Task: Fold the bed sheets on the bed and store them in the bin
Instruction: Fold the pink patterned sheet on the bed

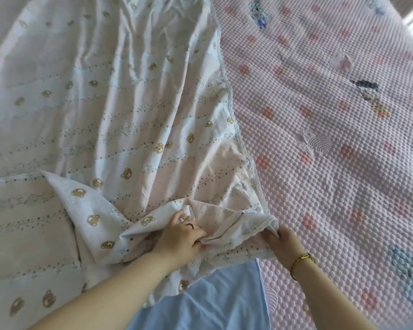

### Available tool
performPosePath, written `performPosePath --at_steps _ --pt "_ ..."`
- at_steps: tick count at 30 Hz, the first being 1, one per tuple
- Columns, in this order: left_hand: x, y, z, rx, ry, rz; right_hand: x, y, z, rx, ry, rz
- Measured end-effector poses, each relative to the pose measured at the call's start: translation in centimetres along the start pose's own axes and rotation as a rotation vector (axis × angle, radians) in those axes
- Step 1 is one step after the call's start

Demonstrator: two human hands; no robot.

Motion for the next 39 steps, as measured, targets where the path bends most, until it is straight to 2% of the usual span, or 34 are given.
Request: performPosePath --at_steps 2,4,6,8,11,15,18,19,21,23,25,27,29,31,35,39 --pt "0.9 1.0 0.9 0.009 0.246 -0.146 0.0 0.5 -0.4 -0.019 -0.013 -0.017" --pt "2.5 1.5 1.9 0.047 0.516 -0.423 0.4 1.2 -0.9 -0.034 0.018 -0.058" --pt "3.5 2.9 3.9 0.036 0.656 -0.593 1.0 2.2 -1.4 -0.05 0.058 -0.1" --pt "3.5 4.8 6.8 0.015 0.646 -0.625 1.5 3.4 -2.0 -0.074 0.097 -0.18" --pt "1.1 7.9 11.8 -0.081 0.515 -0.645 2.4 8.0 -2.7 -0.194 0.145 -0.243" --pt "-4.1 8.4 17.7 -0.122 0.308 -0.512 1.1 14.7 -2.6 -0.342 0.095 -0.103" --pt "-6.4 6.6 20.3 -0.194 0.285 -0.38 -3.2 15.0 -0.9 -0.224 -0.048 -0.192" --pt "-6.3 5.3 20.9 -0.165 0.321 -0.393 -5.0 14.2 -0.1 -0.154 -0.107 -0.269" --pt "-5.2 1.5 21.1 0.03 0.424 -0.362 -8.8 12.8 1.9 -0.052 -0.18 -0.377" --pt "-3.3 -2.3 19.3 0.348 0.433 -0.12 -11.4 11.1 3.8 0.022 -0.244 -0.378" --pt "-1.7 -4.6 17.2 0.541 0.408 0.085 -11.5 10.3 5.3 0.084 -0.287 -0.394" --pt "-0.1 -5.4 16.2 0.495 0.442 0.167 -9.6 10.6 7.6 0.007 -0.203 -0.401" --pt "0.8 -5.2 15.8 0.381 0.478 0.183 -5.5 10.9 9.4 -0.126 -0.017 -0.345" --pt "1.6 -5.3 15.3 0.363 0.52 0.17 -1.4 9.8 11.7 -0.137 0.109 -0.26" --pt "4.1 -4.6 13.4 0.311 0.609 0.124 3.2 6.6 17.3 -0.02 0.065 -0.264" --pt "7.2 -3.3 10.3 0.347 0.68 0.111 5.2 7.1 19.0 -0.107 0.206 -0.366"
Point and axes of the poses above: each hand's wrist, its own z-axis towards the middle knuckle, its own y-axis out of the back of the hand, x = y × z, the point moved 7 cm from there along z, towards the middle knuckle, and after that the axes turned 13 degrees about -x, right-handed, at the moved point
